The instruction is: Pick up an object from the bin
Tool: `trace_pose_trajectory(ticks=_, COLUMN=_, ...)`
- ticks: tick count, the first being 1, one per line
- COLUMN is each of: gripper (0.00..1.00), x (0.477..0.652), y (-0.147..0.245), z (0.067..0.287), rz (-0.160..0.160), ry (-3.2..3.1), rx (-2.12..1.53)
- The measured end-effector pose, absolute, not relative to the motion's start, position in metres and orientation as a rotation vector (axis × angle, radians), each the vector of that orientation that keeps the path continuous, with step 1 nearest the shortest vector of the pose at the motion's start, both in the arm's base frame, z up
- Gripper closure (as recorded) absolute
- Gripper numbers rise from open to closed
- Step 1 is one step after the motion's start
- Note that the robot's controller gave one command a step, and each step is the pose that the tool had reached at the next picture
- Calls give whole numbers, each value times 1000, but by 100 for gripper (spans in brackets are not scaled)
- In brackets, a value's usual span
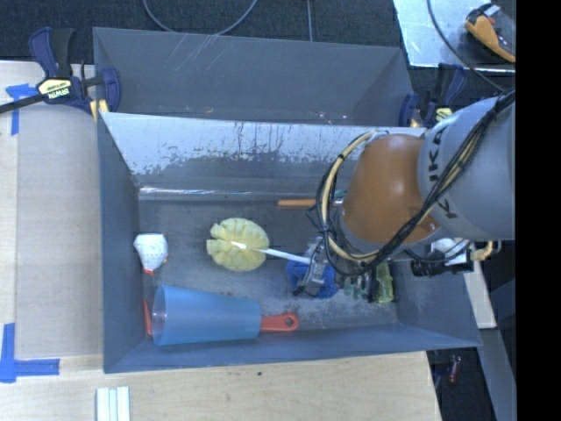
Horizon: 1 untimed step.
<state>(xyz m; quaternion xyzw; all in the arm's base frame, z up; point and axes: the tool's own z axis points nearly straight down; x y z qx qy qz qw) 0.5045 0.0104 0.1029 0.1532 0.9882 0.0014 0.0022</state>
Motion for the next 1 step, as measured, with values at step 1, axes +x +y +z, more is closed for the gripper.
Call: trace_pose_trajectory(ticks=1, gripper=100, x=505, y=10, z=133, rz=5, ry=3100, rx=480)
